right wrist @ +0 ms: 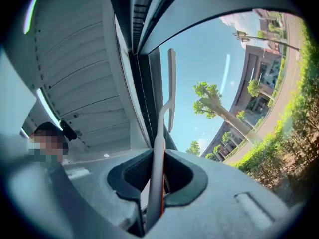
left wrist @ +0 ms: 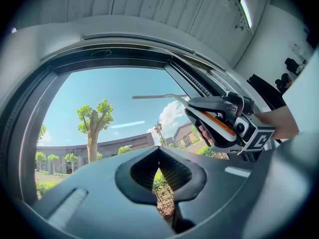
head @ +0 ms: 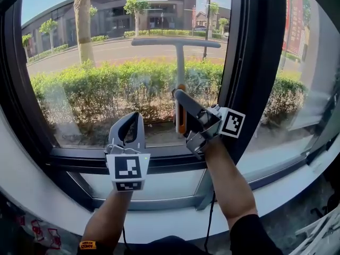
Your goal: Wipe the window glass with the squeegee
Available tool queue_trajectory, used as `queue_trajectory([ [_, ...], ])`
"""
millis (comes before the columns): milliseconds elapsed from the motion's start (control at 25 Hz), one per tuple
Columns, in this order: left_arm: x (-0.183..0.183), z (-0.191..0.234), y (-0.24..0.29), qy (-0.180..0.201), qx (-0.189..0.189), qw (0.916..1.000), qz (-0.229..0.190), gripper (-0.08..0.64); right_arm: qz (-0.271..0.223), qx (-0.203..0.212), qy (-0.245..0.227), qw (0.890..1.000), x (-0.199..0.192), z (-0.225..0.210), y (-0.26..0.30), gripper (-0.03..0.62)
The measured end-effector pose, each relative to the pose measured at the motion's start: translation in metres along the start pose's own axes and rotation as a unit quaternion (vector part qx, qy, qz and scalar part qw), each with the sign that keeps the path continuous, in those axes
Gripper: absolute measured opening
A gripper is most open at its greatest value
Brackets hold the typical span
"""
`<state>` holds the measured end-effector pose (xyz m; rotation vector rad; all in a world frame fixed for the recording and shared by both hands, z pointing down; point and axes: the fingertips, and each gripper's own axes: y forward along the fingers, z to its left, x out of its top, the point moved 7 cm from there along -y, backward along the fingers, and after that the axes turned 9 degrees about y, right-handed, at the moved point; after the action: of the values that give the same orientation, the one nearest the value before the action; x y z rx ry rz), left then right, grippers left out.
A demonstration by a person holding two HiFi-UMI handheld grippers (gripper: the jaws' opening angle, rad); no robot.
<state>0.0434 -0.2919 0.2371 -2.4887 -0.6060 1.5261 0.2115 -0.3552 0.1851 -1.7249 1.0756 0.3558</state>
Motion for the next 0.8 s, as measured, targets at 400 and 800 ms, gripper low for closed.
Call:
queue_trajectory([
  [400,-0.007,-0.009,-0.003,-0.006,-0.004,1.0,0.004,0.008,-0.017,-0.005,0.025,1.0,-0.022,-0.009,-0.027,0.051],
  [800,-0.03,-0.028,-0.006,-0.022,-0.029,0.9989,0.029,0.008,-0.037,-0.047,0.06,0.996,-0.069,-0.026,-0.089,0.049],
])
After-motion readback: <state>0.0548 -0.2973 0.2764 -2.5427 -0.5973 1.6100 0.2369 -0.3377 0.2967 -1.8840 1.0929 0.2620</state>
